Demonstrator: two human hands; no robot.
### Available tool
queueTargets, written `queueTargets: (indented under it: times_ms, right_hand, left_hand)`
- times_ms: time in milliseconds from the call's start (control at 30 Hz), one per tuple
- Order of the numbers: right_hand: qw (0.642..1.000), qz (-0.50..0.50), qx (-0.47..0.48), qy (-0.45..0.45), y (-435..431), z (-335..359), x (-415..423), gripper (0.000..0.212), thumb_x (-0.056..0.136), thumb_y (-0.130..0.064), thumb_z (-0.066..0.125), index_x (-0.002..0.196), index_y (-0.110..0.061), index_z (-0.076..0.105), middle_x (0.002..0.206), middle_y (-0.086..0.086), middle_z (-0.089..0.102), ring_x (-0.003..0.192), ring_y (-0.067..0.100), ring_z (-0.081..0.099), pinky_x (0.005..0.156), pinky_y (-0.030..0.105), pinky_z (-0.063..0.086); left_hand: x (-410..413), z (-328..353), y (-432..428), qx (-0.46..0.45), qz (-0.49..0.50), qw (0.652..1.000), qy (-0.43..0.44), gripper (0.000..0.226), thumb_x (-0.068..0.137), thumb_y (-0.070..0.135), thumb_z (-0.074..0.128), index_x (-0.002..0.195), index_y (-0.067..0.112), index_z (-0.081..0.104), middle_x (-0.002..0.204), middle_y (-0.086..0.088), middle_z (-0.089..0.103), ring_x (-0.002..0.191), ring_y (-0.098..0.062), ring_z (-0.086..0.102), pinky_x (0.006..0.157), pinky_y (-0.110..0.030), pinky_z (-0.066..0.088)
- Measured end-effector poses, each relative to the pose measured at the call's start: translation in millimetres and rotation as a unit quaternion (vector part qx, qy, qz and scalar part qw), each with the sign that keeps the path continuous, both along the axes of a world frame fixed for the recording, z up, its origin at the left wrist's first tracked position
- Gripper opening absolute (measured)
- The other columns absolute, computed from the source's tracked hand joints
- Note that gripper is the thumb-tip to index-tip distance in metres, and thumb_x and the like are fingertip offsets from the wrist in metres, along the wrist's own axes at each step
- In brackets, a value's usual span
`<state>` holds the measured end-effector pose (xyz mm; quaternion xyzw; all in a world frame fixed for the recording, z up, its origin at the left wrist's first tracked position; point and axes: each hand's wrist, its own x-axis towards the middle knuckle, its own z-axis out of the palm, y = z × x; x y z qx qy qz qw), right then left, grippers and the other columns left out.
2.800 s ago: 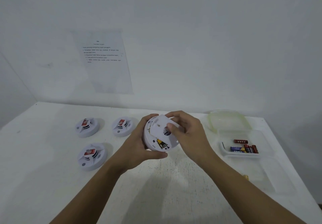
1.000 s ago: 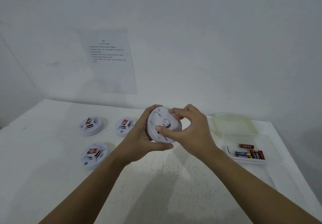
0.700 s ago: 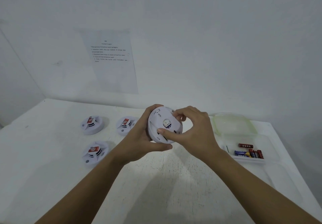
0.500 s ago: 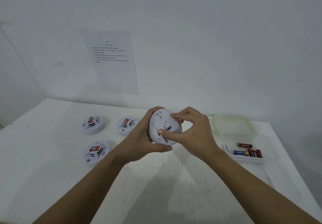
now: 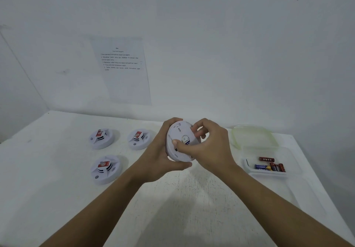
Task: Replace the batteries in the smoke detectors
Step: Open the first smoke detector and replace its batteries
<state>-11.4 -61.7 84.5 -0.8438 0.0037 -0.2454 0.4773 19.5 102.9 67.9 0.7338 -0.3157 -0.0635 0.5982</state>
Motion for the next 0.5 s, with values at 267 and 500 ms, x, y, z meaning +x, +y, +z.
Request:
queueTargets:
  times_ms: [267, 500]
  right_hand:
    - [0.998, -0.041, -0.036, 0.040, 4.1, 7.9, 0.9, 0.051, 0.058, -0.056, 0.088, 0.082, -0.022, 0.061, 0.072, -0.014, 0.063, 0.069, 0.006, 0.064, 0.059, 0.026, 0.057]
    - [0.997, -0.021, 0.022, 0.066, 3.8, 3.7, 0.7, 0.052, 0.061, -0.057, 0.087, 0.081, -0.017, 0.060, 0.068, -0.012, 0.060, 0.062, 0.003, 0.060, 0.049, 0.011, 0.044]
  left_hand:
    - [-2.4, -1.3, -3.8, -0.005, 0.010, 1.000, -0.004, 0.089, 0.074, -0.003, 0.085, 0.140, 0.027, 0.034, 0.131, 0.017, 0.054, 0.123, -0.010, 0.057, 0.086, -0.020, 0.055]
    - [-0.8, -1.2, -0.5, 0.028, -0.004, 0.999, -0.020, 0.093, 0.074, -0.004, 0.086, 0.144, 0.023, 0.031, 0.132, 0.008, 0.053, 0.124, -0.017, 0.057, 0.091, -0.029, 0.058]
